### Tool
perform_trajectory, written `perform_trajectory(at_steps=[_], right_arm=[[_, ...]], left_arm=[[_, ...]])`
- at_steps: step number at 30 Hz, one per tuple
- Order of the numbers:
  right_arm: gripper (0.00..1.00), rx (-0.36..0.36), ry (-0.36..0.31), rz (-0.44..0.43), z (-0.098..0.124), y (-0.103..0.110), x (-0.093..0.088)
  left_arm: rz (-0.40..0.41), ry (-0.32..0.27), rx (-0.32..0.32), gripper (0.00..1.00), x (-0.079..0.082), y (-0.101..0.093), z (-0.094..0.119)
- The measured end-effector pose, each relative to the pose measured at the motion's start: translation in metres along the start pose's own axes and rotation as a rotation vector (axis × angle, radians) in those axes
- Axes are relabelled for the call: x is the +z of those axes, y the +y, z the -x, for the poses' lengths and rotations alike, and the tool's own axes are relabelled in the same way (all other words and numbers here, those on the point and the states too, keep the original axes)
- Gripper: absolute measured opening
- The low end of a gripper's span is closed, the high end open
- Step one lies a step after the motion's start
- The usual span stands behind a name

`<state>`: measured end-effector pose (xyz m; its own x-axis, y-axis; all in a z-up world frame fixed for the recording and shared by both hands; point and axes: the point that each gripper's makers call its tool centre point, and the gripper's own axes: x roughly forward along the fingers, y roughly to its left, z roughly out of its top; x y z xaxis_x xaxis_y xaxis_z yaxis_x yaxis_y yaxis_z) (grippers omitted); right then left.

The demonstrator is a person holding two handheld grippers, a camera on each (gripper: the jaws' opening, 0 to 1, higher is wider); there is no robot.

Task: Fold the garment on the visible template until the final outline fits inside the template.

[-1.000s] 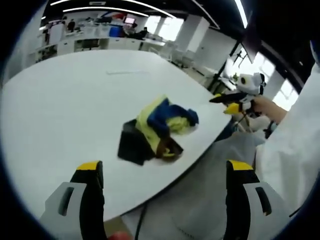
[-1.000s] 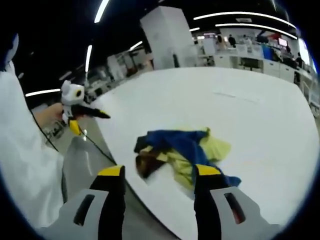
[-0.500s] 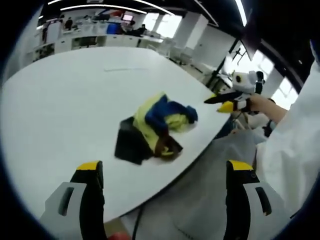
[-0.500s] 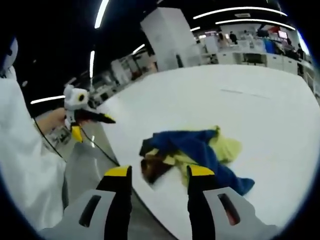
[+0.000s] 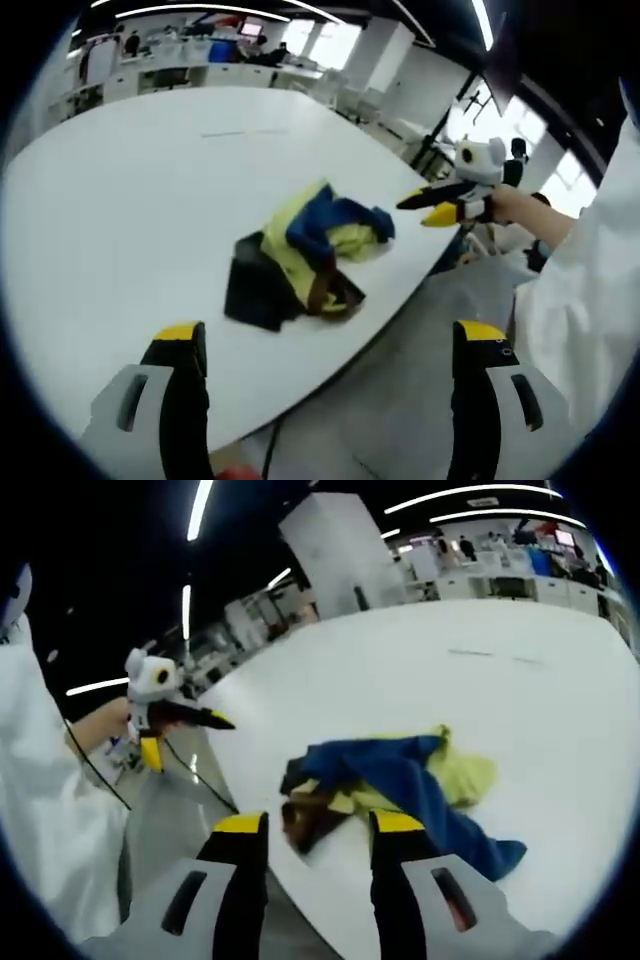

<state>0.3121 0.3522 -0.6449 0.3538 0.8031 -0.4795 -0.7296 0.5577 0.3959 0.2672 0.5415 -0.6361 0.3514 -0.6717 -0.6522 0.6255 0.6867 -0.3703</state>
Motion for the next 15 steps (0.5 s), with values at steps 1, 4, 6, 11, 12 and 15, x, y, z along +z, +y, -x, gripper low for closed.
perform_trajectory(at_steps=[1,4,6,11,12,15], right_arm=[[0.39,0.001,0.000,-0.003,-0.001,0.000,0.000],[0.39,0.015,0.001,-0.013,-0.006,0.002,0.000],[0.38,0.023,0.009,-0.020,-0.009,0.002,-0.002],[0.37,0.031,0.026,-0.026,-0.012,0.002,-0.006],[0.37,0.031,0.026,-0.030,-0.013,0.002,-0.006],[0.37,0.030,0.028,-0.038,-0.015,0.001,-0.006]], left_arm=[[0.001,0.001,0.000,0.99,0.000,0.001,-0.001],[-0.003,0.015,0.007,0.99,-0.002,0.005,-0.003],[-0.010,0.023,0.011,0.99,-0.003,0.007,-0.005],[-0.004,0.026,-0.001,0.98,-0.004,0.010,-0.012],[0.000,0.027,-0.002,0.98,-0.004,0.011,-0.013],[0.002,0.033,-0.009,0.98,-0.006,0.010,-0.016]])
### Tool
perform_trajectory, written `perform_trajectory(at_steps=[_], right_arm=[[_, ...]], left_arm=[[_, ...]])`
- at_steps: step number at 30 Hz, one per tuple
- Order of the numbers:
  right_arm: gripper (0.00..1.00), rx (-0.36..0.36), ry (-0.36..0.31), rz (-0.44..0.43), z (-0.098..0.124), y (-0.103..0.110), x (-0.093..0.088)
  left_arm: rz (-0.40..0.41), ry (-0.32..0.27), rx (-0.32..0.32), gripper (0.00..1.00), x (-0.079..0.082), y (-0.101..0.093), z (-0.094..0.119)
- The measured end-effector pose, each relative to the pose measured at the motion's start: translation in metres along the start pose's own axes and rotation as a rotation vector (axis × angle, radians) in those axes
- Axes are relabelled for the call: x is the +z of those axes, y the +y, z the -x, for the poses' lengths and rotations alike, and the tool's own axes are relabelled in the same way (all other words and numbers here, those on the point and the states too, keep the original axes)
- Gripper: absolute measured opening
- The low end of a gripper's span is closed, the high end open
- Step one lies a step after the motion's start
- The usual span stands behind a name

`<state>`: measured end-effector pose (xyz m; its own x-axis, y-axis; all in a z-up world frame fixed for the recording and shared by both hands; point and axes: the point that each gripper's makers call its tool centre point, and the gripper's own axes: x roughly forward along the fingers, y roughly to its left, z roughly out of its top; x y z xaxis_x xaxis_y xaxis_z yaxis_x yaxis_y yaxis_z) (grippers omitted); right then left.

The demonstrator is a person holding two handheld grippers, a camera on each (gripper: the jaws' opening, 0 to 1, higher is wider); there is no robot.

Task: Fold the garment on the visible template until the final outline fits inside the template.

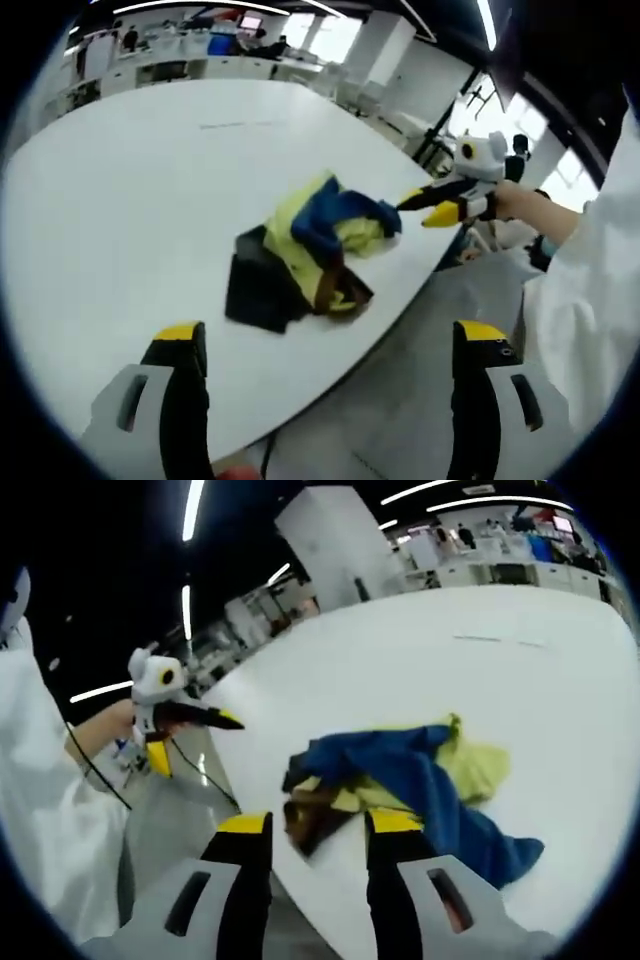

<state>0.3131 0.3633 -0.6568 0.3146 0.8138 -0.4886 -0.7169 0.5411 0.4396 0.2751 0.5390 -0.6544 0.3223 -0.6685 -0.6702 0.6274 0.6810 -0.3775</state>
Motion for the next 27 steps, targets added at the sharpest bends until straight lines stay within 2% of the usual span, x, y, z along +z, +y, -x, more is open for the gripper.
perform_trajectory(at_steps=[13,27], right_arm=[[0.34,0.025,0.022,-0.021,-0.019,0.004,-0.007],[0.29,0.044,0.036,-0.036,-0.040,0.000,-0.005]], left_arm=[[-0.011,0.037,-0.023,0.96,-0.005,0.003,-0.016],[-0.022,0.057,-0.041,0.93,-0.010,-0.001,-0.029]])
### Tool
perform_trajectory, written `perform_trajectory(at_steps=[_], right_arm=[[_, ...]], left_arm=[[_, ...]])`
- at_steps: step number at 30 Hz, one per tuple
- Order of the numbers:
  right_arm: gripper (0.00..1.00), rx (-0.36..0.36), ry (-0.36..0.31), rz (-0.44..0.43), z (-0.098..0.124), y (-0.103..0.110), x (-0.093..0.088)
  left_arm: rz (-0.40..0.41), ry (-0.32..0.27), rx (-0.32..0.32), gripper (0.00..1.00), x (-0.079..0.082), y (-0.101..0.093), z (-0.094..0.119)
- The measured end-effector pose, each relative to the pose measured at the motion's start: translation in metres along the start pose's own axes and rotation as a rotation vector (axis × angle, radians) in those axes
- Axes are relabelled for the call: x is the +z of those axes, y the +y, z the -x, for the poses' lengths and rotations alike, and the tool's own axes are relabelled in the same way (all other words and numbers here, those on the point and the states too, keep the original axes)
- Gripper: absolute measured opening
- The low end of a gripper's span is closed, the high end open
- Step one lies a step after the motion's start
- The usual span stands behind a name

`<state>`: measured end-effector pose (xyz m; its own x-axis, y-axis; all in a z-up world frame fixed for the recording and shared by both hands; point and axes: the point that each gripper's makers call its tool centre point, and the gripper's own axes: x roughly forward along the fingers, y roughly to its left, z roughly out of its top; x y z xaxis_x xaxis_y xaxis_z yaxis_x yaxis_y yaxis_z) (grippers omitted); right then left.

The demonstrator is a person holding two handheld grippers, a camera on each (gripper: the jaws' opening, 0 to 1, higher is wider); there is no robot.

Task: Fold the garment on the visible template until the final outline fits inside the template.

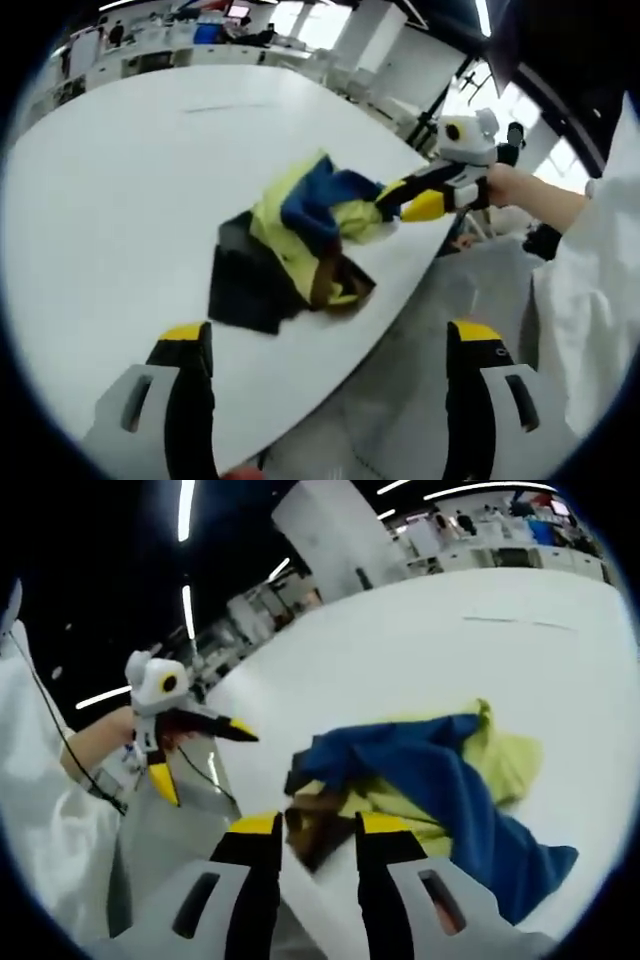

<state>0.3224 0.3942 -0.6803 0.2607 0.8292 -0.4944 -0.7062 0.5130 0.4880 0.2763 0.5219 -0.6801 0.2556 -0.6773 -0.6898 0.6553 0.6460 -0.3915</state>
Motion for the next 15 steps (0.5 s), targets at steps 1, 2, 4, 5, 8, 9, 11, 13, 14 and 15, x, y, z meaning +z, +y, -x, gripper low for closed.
perform_trajectory(at_steps=[1,2,4,5,8,9,11,13,14,15], right_arm=[[0.29,0.001,0.008,0.006,-0.002,0.000,-0.001],[0.29,0.002,0.013,0.008,-0.003,0.000,-0.002],[0.29,0.008,0.017,0.005,-0.005,0.000,-0.004],[0.29,0.011,0.017,0.004,-0.006,0.000,-0.004],[0.27,0.016,0.019,-0.002,-0.012,0.000,-0.006],[0.27,0.017,0.021,-0.004,-0.013,0.000,-0.007],[0.27,0.021,0.024,-0.006,-0.017,-0.001,-0.008],[0.26,0.024,0.028,-0.007,-0.020,-0.001,-0.009],[0.26,0.025,0.030,-0.006,-0.022,-0.001,-0.009],[0.25,0.024,0.031,-0.002,-0.023,-0.002,-0.009]], left_arm=[[0.002,0.000,-0.002,0.93,0.000,0.000,-0.001],[0.004,0.000,-0.003,0.93,0.000,0.000,-0.001],[0.003,0.003,-0.002,0.93,-0.001,0.000,-0.001],[0.002,0.004,0.000,0.92,-0.001,0.001,-0.001],[0.003,0.011,0.001,0.92,-0.004,0.002,-0.001],[0.004,0.013,0.000,0.91,-0.005,0.002,-0.002],[0.005,0.017,0.001,0.91,-0.007,0.003,-0.003],[0.004,0.021,0.000,0.90,-0.008,0.003,-0.004],[0.001,0.029,0.000,0.90,-0.009,0.004,-0.005],[-0.003,0.033,0.001,0.90,-0.010,0.004,-0.006]])
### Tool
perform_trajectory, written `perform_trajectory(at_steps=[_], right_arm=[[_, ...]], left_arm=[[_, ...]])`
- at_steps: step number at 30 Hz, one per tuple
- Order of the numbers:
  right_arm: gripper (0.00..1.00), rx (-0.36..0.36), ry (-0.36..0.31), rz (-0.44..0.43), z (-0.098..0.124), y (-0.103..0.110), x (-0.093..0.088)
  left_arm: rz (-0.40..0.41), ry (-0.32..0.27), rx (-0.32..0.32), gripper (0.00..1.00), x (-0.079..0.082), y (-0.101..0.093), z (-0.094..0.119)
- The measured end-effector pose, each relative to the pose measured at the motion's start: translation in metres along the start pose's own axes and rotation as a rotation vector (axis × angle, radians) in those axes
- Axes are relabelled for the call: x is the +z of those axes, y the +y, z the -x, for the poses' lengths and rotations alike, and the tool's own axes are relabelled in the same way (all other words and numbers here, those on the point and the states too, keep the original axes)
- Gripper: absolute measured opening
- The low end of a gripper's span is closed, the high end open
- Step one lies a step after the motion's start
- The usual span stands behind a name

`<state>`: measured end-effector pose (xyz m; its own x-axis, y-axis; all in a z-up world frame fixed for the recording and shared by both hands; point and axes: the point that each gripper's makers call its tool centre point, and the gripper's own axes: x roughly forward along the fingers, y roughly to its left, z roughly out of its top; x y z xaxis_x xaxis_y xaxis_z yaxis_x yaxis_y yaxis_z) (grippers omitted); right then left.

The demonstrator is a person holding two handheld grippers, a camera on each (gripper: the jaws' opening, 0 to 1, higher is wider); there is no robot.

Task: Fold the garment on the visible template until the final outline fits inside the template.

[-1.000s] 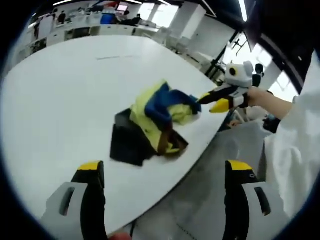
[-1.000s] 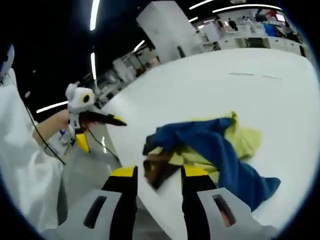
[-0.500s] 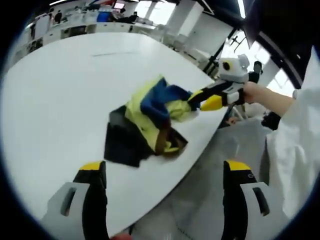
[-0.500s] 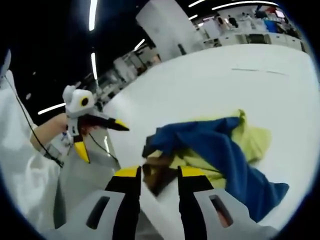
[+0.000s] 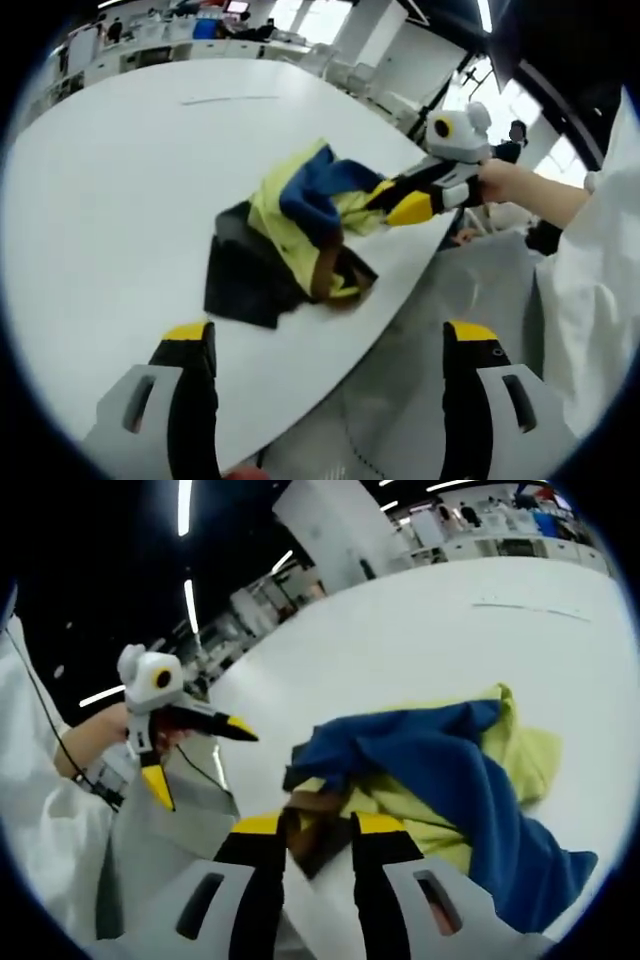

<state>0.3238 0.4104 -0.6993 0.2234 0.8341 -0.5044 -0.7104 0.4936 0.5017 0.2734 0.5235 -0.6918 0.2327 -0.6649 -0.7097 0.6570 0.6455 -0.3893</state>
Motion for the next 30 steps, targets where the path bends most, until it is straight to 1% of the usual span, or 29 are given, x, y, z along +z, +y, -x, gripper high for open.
perform_trajectory(at_steps=[3,7,13,21,30], right_arm=[[0.23,-0.001,0.003,0.006,-0.003,-0.001,0.001],[0.24,0.005,-0.002,-0.001,-0.007,-0.003,0.004],[0.23,0.010,0.013,0.003,-0.013,-0.005,0.002],[0.22,0.011,0.025,-0.005,-0.020,-0.007,-0.002],[0.20,0.011,0.030,-0.011,-0.026,-0.009,-0.001]], left_arm=[[-0.006,0.004,-0.004,0.90,0.000,0.000,-0.003],[-0.003,-0.002,-0.011,0.90,0.002,0.002,-0.006],[-0.004,-0.006,-0.008,0.87,0.003,0.004,-0.010],[-0.004,-0.007,-0.021,0.84,0.002,0.001,-0.020],[-0.014,0.000,-0.032,0.83,0.003,-0.003,-0.023]])
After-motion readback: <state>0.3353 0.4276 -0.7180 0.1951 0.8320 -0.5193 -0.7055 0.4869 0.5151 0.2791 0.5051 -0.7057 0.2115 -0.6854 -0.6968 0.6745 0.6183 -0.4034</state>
